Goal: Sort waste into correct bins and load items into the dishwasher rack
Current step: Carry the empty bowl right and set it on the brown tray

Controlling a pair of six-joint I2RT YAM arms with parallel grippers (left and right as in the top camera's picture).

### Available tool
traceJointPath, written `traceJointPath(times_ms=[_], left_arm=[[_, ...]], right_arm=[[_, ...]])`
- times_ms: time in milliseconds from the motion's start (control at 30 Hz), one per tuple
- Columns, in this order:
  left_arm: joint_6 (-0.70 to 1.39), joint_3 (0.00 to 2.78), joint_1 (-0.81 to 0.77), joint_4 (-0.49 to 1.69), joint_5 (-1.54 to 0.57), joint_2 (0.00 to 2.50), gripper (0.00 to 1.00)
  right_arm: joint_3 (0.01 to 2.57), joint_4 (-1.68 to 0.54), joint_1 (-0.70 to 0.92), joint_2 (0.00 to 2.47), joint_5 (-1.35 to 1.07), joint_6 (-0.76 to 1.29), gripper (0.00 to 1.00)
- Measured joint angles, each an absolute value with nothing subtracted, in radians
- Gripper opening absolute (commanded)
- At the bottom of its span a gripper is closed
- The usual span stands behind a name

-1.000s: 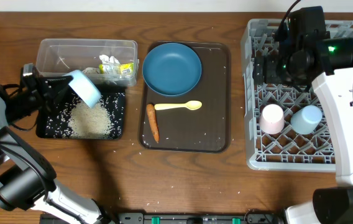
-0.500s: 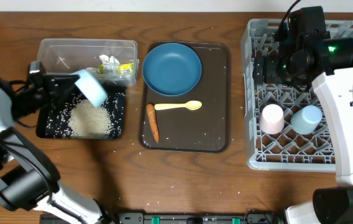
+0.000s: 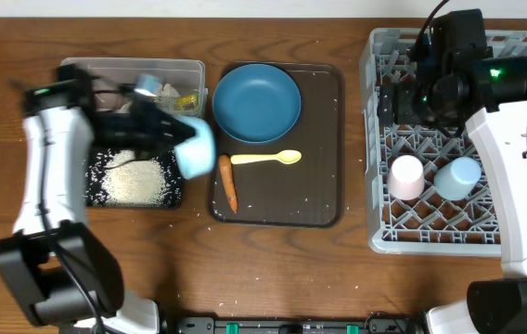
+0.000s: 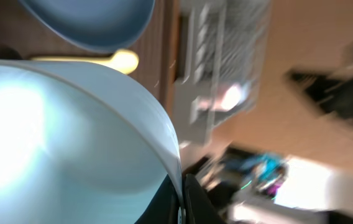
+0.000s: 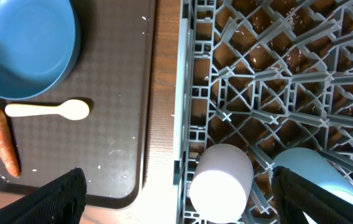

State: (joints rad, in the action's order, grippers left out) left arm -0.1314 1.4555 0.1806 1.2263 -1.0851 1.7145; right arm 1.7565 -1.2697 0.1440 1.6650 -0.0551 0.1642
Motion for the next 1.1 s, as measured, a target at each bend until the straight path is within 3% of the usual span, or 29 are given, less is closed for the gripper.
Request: traceJointPath(times_ms=[300,500,733,867,900,1100], left_arm=[[0.013,1.456,-0.381,1.063,-0.623,1.715,0.06],[0.165,1.454,-0.609,0.979,-0.307,1.739,0.06],[0.272,1.431,-0.715,0.889,-0.115,1.830,0.07],[0.296,1.428,-0.732,0.875,-0.083,1.863,0.17],[0.303,1.427,-0.734,0.873,-0.078,1.863,0.24],[0.321,1.427,-0.734,0.884,-0.066,1.863,0.31]], right_arm=[[1.756,-1.276,0.144,1.665,-0.055,0.164,0.93],[1.755,-1.276,0.144,1.665,-0.054,0.163,0.93],[1.755,-1.276,0.144,1.665,-0.055,0.156,0.93],[1.755,-1.275,0.144,1.665,-0.055,0.152,0.92],[1.755,-1.276,0.144,1.665,-0.054,0.152,0.93],[1.755,-1.274,0.144,1.665,-0.055,0.149,0.93]])
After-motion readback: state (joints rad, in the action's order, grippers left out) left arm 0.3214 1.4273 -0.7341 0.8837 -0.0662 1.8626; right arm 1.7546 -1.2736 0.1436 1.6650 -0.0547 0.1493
